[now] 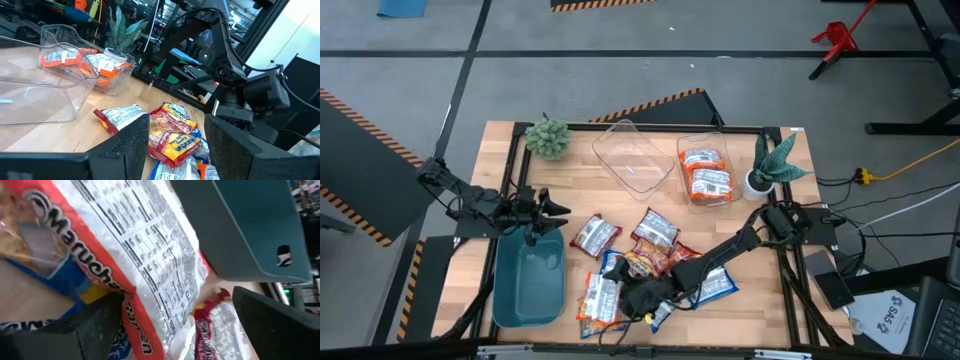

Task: Sort Maruchan noodles
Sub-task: Put the orange noodle pack into the right transparent bin

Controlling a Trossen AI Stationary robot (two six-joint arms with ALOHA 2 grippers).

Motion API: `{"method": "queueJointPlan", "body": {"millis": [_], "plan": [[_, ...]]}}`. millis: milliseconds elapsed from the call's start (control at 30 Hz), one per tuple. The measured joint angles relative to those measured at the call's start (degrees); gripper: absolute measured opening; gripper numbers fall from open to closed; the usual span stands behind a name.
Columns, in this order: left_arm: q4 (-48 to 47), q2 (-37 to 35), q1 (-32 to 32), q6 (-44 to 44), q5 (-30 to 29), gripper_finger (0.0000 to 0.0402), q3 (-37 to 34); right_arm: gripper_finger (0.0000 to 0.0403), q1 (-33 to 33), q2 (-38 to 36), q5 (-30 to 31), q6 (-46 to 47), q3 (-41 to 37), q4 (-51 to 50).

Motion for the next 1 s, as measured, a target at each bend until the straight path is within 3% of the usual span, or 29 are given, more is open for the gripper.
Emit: {"method": "queueJointPlan", "body": {"millis": [233,367,567,1000], "plan": [[0.00,0.00,0.00,-0.09,-0.02,0.0185,0.00,0.0361,-2.08,0.00,-3.77,0.01,0.00,0.46],[0.00,0.00,0.00,-0.09,-0.04,0.0185,0.00,0.0335,-2.39,0.00,-5.97,-0.04,0.00,0.50],[0.00,0.00,0.00,-0.13,-0.07,0.0185,0.00,0.0255,-2.64,0.00,-7.75,-0.04,0.00,1.56],[0.00,0.00,0.00,-0.31,-1.25,0.0185,0.00,0.0044,-2.62,0.00,-8.72,2.51,-0.02,2.01]]}}
